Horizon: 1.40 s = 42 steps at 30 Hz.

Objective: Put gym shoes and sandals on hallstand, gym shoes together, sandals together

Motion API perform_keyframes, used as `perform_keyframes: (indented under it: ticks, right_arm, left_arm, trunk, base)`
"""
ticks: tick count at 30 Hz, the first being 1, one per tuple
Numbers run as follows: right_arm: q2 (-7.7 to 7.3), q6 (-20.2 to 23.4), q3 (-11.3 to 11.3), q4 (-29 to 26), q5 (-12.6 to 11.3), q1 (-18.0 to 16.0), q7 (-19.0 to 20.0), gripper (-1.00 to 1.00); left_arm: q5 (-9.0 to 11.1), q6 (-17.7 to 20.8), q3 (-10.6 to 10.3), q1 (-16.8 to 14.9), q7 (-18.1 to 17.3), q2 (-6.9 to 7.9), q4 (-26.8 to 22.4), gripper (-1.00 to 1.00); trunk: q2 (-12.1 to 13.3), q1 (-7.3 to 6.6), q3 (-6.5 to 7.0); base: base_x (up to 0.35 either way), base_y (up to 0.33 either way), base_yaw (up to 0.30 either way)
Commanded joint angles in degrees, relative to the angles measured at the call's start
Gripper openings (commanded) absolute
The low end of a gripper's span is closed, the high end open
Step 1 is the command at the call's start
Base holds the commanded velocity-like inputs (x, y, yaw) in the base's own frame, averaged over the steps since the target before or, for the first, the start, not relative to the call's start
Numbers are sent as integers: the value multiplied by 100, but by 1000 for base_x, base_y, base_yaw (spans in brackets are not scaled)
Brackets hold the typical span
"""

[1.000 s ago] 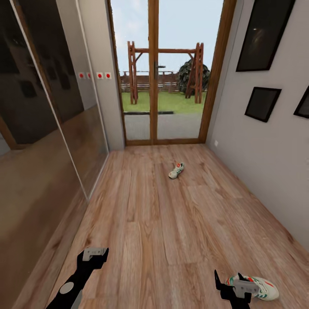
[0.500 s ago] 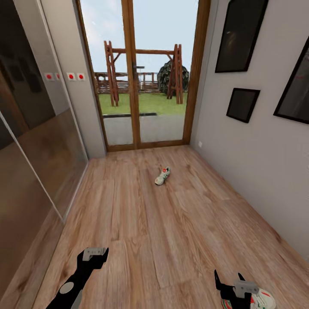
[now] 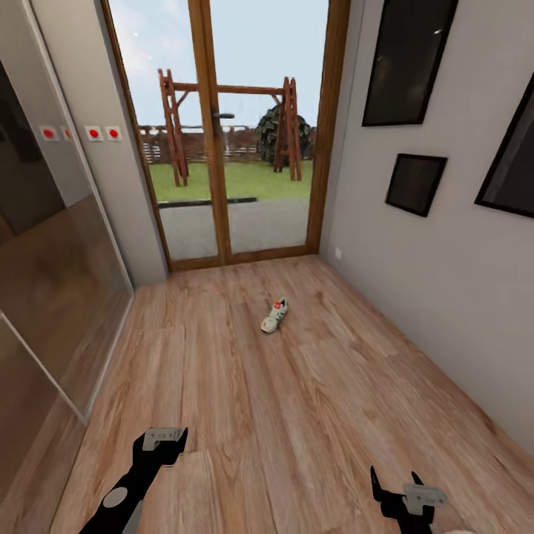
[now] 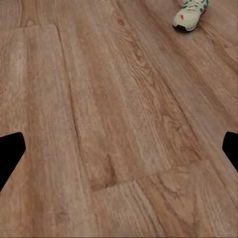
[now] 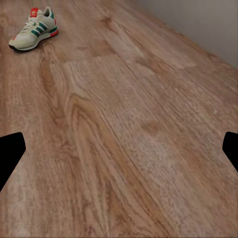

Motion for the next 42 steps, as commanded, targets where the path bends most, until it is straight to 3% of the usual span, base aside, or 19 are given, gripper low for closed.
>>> perform_keyframes:
  ticks: [1,22,34,42]
  right_arm:
    - [-2,-17,38,3,-58,-3,17,100]
    - [-2,-14,37,2,-58,-3,17,100]
    - [-2,-14,37,5,-58,-3,17,100]
    - [-2,-14,42,1,-58,-3,17,100]
  left_arm:
    - [-28,-19,32,-4,-44,-3,4,100]
    - [-28,-19,32,-4,-44,-5,3,100]
    - [-28,-19,32,-4,-44,-5,3,100]
    - [-28,-19,32,-4,-44,0,3,100]
  trunk:
    - [-2,2,-5]
    - [-2,2,-5]
    - [-2,2,-5]
    - [-2,2,-5]
  base:
    - [307,169,-8]
    - [309,155,-4]
    - [321,111,-192]
    - [162,35,-27]
